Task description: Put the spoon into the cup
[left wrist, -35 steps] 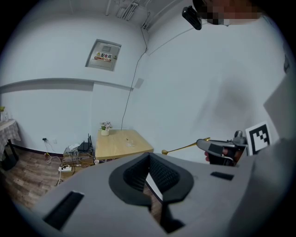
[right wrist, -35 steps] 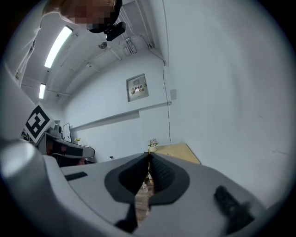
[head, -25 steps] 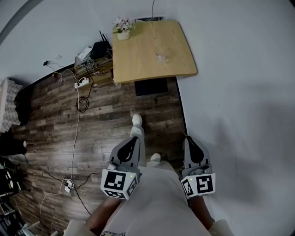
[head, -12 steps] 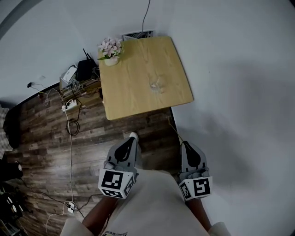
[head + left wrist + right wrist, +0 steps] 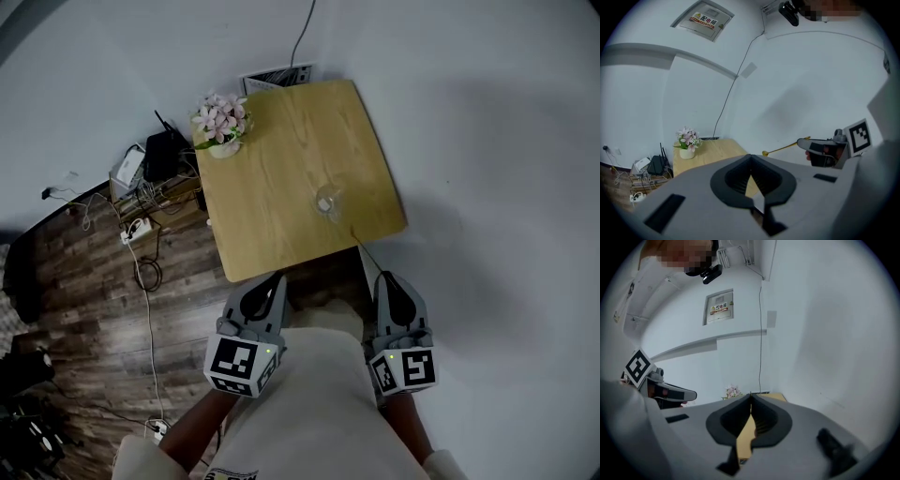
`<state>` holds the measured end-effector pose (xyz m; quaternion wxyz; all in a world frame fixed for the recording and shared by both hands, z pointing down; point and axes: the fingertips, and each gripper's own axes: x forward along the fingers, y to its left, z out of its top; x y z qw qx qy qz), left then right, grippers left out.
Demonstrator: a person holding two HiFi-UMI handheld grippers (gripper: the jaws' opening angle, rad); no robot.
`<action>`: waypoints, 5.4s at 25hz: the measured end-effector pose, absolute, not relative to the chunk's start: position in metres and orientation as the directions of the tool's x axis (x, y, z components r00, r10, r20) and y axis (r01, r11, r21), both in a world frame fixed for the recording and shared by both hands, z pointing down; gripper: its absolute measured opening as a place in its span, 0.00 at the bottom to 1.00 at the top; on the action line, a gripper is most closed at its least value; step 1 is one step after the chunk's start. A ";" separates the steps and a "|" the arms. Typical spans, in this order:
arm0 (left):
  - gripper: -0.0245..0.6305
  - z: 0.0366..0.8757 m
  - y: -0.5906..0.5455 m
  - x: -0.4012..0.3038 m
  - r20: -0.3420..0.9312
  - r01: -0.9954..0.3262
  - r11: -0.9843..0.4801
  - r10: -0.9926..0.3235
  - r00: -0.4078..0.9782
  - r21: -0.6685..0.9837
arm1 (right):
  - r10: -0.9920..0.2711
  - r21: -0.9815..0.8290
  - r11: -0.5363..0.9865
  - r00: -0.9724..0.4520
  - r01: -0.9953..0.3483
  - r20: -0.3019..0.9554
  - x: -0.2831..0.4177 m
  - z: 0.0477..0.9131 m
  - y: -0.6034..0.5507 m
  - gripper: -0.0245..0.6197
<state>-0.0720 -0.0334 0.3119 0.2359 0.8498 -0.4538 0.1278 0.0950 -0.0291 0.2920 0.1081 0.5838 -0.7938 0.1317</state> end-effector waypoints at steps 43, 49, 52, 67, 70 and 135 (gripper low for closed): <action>0.05 0.477 -0.143 -0.043 0.622 -0.887 -0.352 -0.633 0.461 0.299 | -0.720 -0.222 0.388 -0.445 -0.894 0.533 0.080 0.520 -0.168 0.09; 0.05 0.491 -0.140 -0.046 0.642 -0.891 -0.342 -0.619 0.452 0.298 | -0.693 -0.244 0.374 -0.445 -0.895 0.568 0.074 0.543 -0.173 0.09; 0.05 0.494 -0.140 -0.047 0.646 -0.890 -0.346 -0.613 0.454 0.298 | -0.695 -0.254 0.357 -0.437 -0.899 0.570 0.074 0.547 -0.178 0.09; 0.05 0.481 -0.135 -0.051 0.626 -0.876 -0.383 -0.615 0.479 0.294 | -0.683 -0.244 0.358 -0.431 -0.901 0.590 0.075 0.542 -0.167 0.22; 0.05 0.476 -0.131 -0.049 0.612 -0.869 -0.401 -0.620 0.491 0.291 | -0.696 -0.227 0.358 -0.420 -0.906 0.583 0.078 0.533 -0.162 0.24; 0.05 0.308 -0.047 -0.112 0.339 -0.869 -0.456 -0.800 0.495 0.193 | -0.837 -0.041 0.492 -0.486 -0.870 0.251 0.024 0.307 -0.047 0.09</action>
